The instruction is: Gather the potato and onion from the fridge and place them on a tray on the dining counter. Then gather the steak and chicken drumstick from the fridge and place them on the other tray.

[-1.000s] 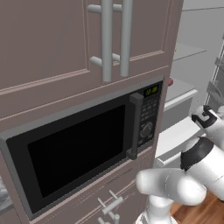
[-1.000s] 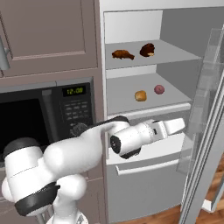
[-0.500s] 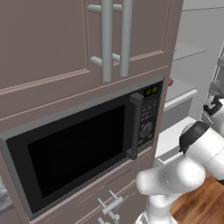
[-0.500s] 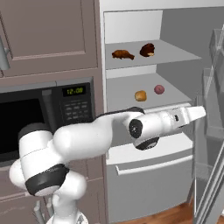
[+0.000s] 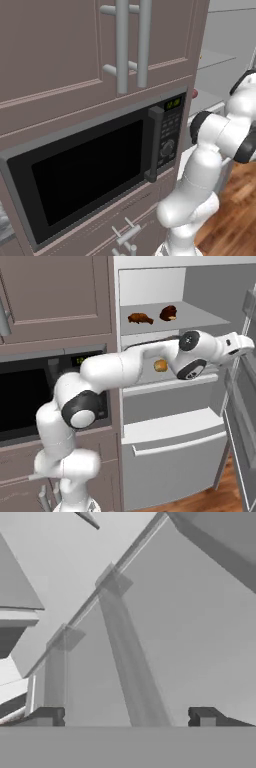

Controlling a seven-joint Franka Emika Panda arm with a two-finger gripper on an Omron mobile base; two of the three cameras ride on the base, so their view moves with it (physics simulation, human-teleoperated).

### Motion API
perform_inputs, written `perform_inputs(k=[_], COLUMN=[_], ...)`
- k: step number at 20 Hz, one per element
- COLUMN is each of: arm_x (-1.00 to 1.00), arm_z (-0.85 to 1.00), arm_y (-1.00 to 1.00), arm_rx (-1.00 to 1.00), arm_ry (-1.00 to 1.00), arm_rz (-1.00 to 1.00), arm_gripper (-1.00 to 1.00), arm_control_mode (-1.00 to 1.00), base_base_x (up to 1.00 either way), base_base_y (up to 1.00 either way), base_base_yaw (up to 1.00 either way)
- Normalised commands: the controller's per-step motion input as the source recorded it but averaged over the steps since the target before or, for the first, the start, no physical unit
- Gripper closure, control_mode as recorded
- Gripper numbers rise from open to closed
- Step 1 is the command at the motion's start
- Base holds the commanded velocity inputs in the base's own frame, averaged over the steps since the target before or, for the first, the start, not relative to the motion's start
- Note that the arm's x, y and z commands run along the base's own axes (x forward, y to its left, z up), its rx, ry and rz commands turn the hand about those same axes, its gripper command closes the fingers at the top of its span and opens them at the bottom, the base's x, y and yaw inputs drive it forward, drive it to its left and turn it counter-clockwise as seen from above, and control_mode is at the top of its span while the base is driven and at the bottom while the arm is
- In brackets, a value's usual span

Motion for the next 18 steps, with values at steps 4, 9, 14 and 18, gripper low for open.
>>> perform_inputs(k=[4,9,14,18], arm_x=[-1.00,-1.00,-0.95,-0.72], arm_z=[0.00,0.01,0.01,0.47], arm_y=[0.46,0.65,1.00,1.00], arm_rx=[0.01,0.03,-0.02,-0.04], arm_ry=[-0.29,-0.29,-0.23,-0.02], arm_rz=[0.01,0.00,-0.05,-0.06], arm_gripper=[-1.00,-1.00,-1.00,-1.00], arm_control_mode=[-1.00,-1.00,-1.00,-1.00], base_base_x=[0.00,0.00,0.00,0.00], base_base_y=[0.00,0.00,0.00,0.00], base_base_yaw=[0.00,0.00,0.00,0.00])
